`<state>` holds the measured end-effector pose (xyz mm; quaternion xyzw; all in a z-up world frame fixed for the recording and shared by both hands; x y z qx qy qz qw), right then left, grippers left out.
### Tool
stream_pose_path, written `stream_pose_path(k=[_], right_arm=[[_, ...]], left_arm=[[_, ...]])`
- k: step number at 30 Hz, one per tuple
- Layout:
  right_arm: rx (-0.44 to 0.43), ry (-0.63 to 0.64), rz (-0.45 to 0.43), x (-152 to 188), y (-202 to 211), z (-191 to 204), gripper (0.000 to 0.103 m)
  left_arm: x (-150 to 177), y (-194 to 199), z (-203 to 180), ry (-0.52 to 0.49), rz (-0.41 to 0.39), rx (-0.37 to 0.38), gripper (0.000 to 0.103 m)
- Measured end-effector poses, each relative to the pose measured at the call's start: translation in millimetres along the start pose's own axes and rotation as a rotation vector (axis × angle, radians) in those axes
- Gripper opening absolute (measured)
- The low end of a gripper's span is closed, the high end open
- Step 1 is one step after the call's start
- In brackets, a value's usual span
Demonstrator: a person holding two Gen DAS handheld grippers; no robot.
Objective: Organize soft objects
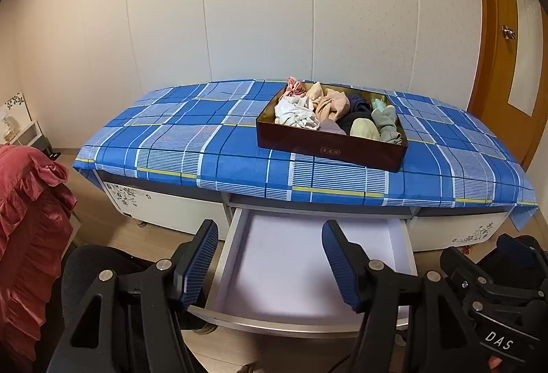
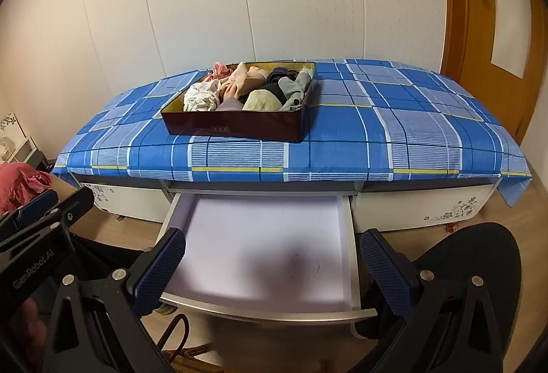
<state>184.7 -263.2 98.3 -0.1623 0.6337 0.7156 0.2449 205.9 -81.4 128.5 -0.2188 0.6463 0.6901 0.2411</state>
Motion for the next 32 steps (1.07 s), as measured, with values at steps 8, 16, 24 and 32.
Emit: stream_pose_path(k=[8, 16, 24, 32], right_arm=[[-0.001, 0.004, 0.005, 0.3, -1.3, 1.5, 0.103], [0.002, 0.001, 0.009, 0.4, -1.5, 1.3, 0.103], [-0.001, 0.000, 0.012, 0.4, -2.7, 0.5, 0.103], [-0.007, -0.001, 0.024, 2.1, -6.6, -1.0, 0.103]], left_arm=[[0.2, 0.8, -1.8, -0.008, -0.003, 0.003, 0.064], [0.6, 1.6, -1.9, -0.007, -0.005, 0.005, 0.064], [0.3, 3.5, -2.9, -0.010, -0.011, 0.019, 0.064], [1.6, -1.2, -3.9, -0.012, 0.009, 0.013, 0.064]])
Point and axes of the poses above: each gripper's, at about its wrist camera, not at the fingertips, and y roughly against the way its jaws point, z to its left, x to its underside, the point moved 5 cm from there along -y, roughly the way its jaws point, and after that the axes turned 11 degrees about z, right-handed, at the moved point
